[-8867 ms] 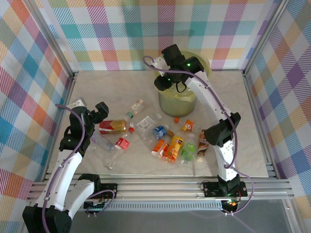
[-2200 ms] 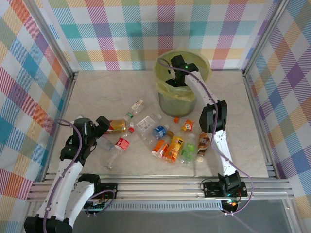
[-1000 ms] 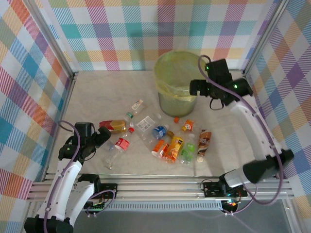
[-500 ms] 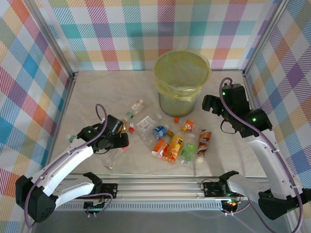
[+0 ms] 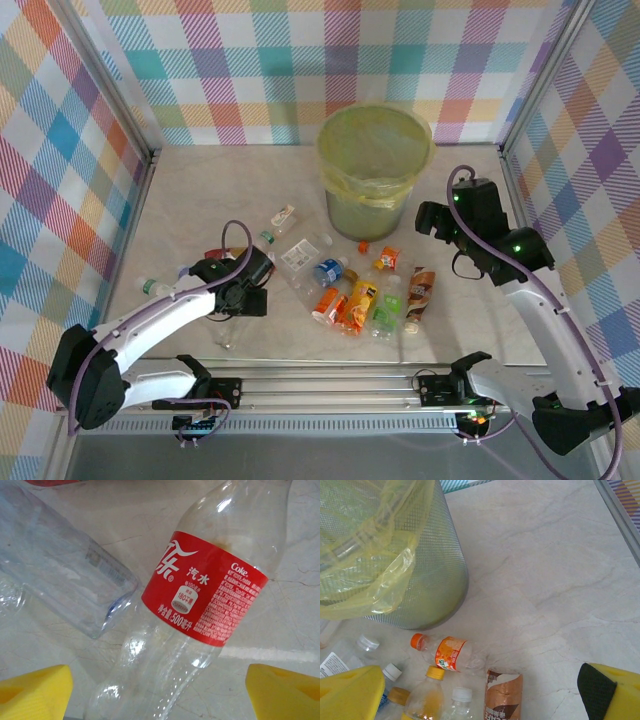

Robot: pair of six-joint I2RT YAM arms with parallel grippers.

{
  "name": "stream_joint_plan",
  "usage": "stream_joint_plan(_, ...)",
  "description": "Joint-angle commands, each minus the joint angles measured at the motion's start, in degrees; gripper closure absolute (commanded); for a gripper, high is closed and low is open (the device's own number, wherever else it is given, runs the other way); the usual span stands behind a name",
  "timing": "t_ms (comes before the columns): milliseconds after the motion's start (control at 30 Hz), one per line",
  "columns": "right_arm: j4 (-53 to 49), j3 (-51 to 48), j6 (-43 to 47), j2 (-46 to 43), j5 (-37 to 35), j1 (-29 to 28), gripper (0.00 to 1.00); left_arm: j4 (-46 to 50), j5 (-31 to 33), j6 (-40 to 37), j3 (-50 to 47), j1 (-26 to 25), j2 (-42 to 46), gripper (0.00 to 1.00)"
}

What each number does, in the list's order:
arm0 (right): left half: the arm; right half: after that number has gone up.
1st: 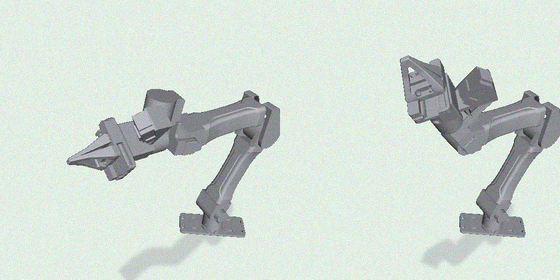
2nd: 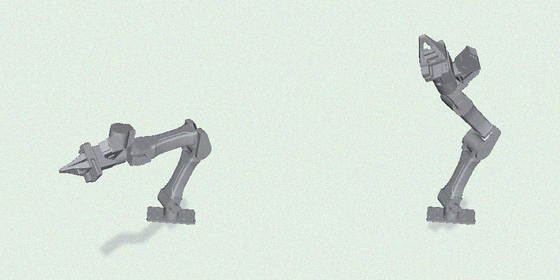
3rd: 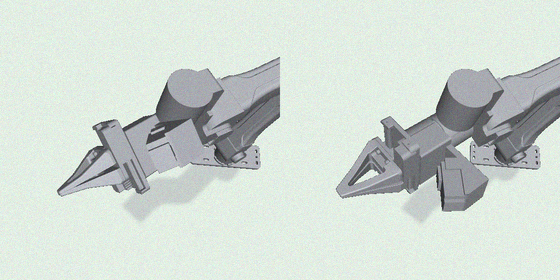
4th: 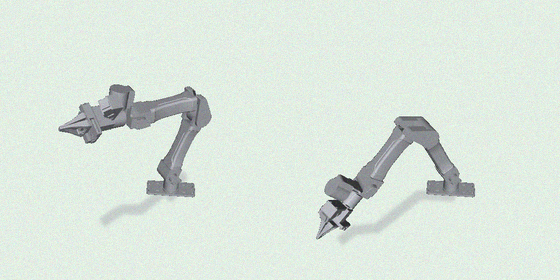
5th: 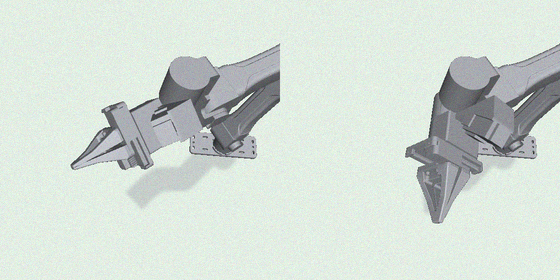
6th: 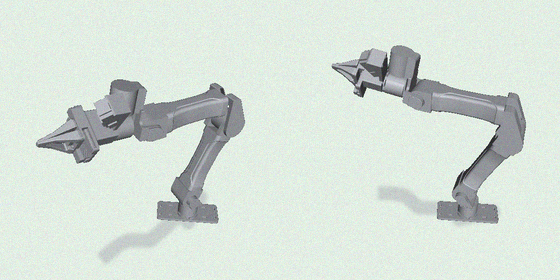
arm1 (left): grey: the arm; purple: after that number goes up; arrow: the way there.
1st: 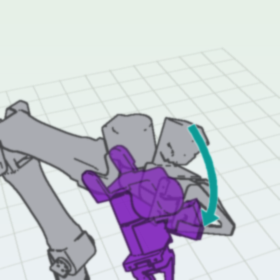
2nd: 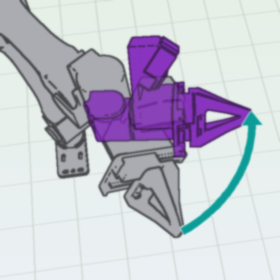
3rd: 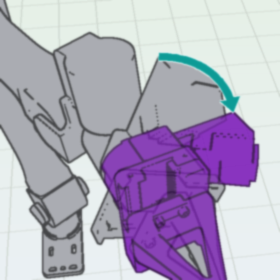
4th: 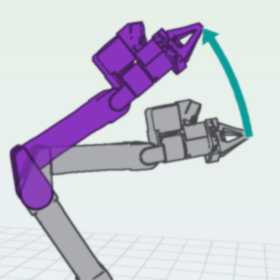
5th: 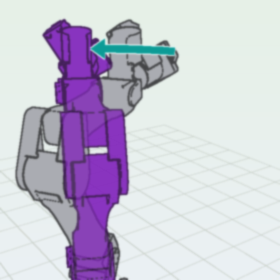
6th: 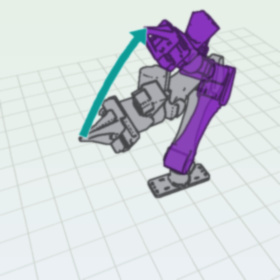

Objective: Put the plastic bottles in the bin

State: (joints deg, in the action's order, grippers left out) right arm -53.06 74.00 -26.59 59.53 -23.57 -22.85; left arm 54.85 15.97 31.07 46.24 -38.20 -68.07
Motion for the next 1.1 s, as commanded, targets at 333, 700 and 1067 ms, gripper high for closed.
stream_joint_plan(333, 2.17, -1.21, -0.75, 0.50, -0.51, 0.09, 0.00, -7.29, -4.17, 1.84, -3.25, -2.16, -4.23, 0.19)
stream_joint_plan(700, 2.34, -1.64, -0.75, 1.21, -0.32, 0.05, 0.00, -9.11, -2.47, 3.08, -3.80, -2.92, -6.76, 0.20)
stream_joint_plan(1067, 2.50, -2.32, -0.75, 1.15, -0.51, 0.09, 0.00, -11.38, 0.02, 3.75, -4.92, -2.90, -10.46, 0.21)
